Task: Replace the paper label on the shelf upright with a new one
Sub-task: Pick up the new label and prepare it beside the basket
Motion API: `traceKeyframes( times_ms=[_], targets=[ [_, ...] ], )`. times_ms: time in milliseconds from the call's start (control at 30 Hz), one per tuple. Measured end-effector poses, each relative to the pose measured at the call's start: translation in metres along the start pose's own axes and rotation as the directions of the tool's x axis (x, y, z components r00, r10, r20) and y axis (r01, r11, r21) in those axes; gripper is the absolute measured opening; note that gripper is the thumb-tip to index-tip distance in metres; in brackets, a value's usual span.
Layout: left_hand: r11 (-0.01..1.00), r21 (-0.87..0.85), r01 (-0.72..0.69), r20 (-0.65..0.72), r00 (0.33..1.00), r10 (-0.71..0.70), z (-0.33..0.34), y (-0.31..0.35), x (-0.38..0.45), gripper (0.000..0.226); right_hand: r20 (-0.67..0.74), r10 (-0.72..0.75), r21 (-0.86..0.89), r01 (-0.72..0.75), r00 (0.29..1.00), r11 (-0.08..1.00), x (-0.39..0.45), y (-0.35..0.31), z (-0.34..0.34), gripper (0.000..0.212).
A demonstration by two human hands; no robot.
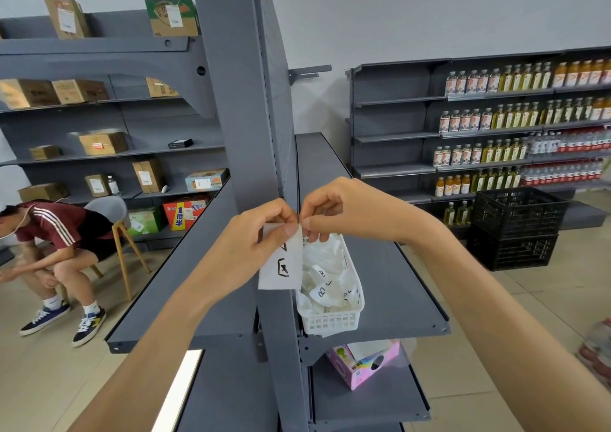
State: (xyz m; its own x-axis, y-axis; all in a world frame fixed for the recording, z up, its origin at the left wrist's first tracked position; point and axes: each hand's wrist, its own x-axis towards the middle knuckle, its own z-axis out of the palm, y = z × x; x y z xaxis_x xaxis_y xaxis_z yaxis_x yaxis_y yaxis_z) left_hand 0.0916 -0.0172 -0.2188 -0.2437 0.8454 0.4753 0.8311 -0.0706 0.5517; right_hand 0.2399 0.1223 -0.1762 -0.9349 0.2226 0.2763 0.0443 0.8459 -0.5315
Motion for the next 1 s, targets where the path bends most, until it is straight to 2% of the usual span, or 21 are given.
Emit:
traceKeyframes(
  times_ms=[267,333,433,500,567,700,933,1000],
  targets=[
    [0.998,0.063,-0.001,-0.004,1.0,0.001,0.004,0.006,0.001,0.012,0.006,-0.013,0.004,0.013,1.0,1.0,0.0,0.005,0.0,0.014],
    [1.0,0.027,0.003,-0.05,0.999,-0.002,0.005,0.005,0.001,0.007,-0.018,-0.018,0.013,0.018,1.0,1.0,0.002,0.008,0.001,0.013],
    [1.0,-0.026,-0.014,-0.172,0.985,0.009,0.008,0.004,-0.002,0.015,-0.059,-0.01,0.035,0.012,0.998,0.999,0.004,0.011,0.001,0.013],
    [0.991,0.115,-0.068,-0.222,0.971,0.092,0.011,0.004,-0.002,0.011,-0.074,0.0,0.044,0.003,0.997,0.999,0.005,0.01,0.001,0.013],
    [0.965,0.237,-0.11,-0.212,0.964,0.162,0.014,0.006,-0.002,0.005,-0.076,0.005,0.046,-0.002,0.997,0.999,0.006,0.008,0.001,0.014],
    [0.921,0.369,-0.125,-0.162,0.967,0.196,0.018,0.004,0.002,0.011,-0.085,0.035,0.04,-0.032,0.996,0.999,0.006,0.006,0.001,0.015],
    [0.855,0.497,-0.146,-0.116,0.966,0.233,0.024,0.001,0.006,0.007,-0.124,0.071,0.031,-0.068,0.99,0.997,0.005,0.004,0.004,0.015],
    [0.84,0.523,-0.144,-0.122,0.963,0.241,0.024,0.0,0.008,0.011,-0.138,0.077,0.031,-0.073,0.987,0.997,0.005,0.004,0.005,0.015]
  ],
)
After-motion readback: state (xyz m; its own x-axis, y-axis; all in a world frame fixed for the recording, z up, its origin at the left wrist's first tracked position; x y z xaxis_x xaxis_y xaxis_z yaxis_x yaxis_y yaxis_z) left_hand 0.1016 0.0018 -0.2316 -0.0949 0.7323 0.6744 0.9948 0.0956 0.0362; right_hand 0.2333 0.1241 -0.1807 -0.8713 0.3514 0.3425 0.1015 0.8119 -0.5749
